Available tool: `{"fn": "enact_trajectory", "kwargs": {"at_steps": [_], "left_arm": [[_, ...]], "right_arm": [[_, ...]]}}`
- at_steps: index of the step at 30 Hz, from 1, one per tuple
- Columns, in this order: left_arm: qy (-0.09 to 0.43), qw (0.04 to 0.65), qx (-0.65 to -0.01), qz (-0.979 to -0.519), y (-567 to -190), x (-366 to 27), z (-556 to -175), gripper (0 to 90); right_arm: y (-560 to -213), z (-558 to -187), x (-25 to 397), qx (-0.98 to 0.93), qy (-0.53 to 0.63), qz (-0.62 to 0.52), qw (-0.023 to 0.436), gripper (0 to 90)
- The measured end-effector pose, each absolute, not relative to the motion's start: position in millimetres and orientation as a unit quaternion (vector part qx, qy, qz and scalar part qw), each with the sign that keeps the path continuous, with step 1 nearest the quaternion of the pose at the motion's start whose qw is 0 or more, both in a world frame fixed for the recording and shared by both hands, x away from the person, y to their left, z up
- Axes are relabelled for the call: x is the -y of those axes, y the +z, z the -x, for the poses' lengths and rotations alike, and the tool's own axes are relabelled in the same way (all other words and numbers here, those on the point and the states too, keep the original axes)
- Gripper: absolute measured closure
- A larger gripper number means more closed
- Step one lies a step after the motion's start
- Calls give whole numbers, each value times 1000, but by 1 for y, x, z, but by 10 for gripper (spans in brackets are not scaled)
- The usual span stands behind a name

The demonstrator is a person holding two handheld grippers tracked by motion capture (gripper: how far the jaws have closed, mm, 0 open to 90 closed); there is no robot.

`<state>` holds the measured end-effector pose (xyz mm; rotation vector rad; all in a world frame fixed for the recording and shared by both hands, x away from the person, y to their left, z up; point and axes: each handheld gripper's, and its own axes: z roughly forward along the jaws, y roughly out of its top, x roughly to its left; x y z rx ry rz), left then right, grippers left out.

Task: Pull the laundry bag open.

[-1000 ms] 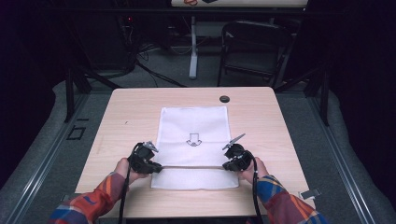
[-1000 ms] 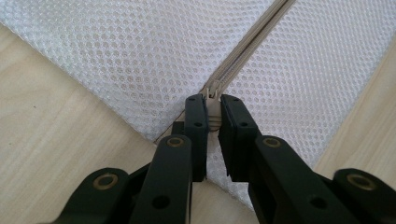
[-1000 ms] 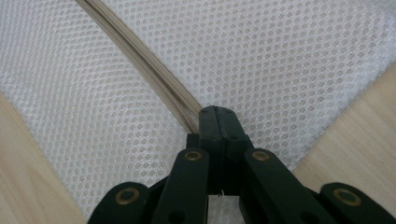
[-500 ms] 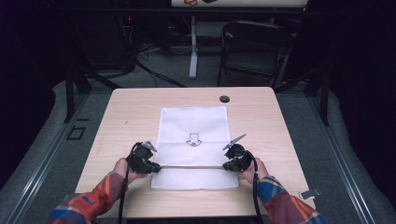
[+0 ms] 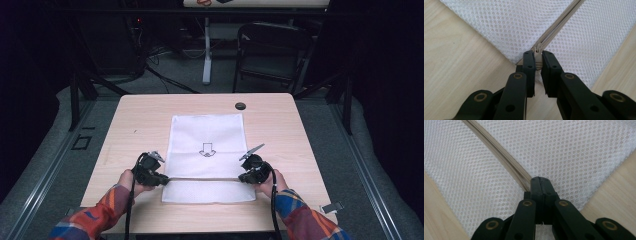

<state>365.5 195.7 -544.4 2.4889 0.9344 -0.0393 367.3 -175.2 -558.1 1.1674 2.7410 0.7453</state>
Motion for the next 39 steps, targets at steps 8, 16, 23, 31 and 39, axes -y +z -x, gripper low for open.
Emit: {"fn": "enact_trajectory", "kwargs": {"at_steps": [8, 16, 23, 31, 39], "left_arm": [[0, 230, -359, -904, -543, -208, -363, 820], [-9, 232, -364, -902, -542, -213, -361, 819], [0, 255, -372, -893, -536, -215, -363, 496], [55, 273, -422, -863, -523, -241, -366, 155], [67, 266, -467, -841, -529, -255, -377, 64]], "right_arm": [[-558, -366, 176, -891, 240, -382, 36, 900], [-558, -365, 176, -890, 243, -384, 42, 900], [-544, -365, 179, -900, 256, -350, 50, 598], [-524, -365, 227, -870, 243, -420, 93, 69], [-531, -366, 270, -846, 228, -470, 111, 0]]}}
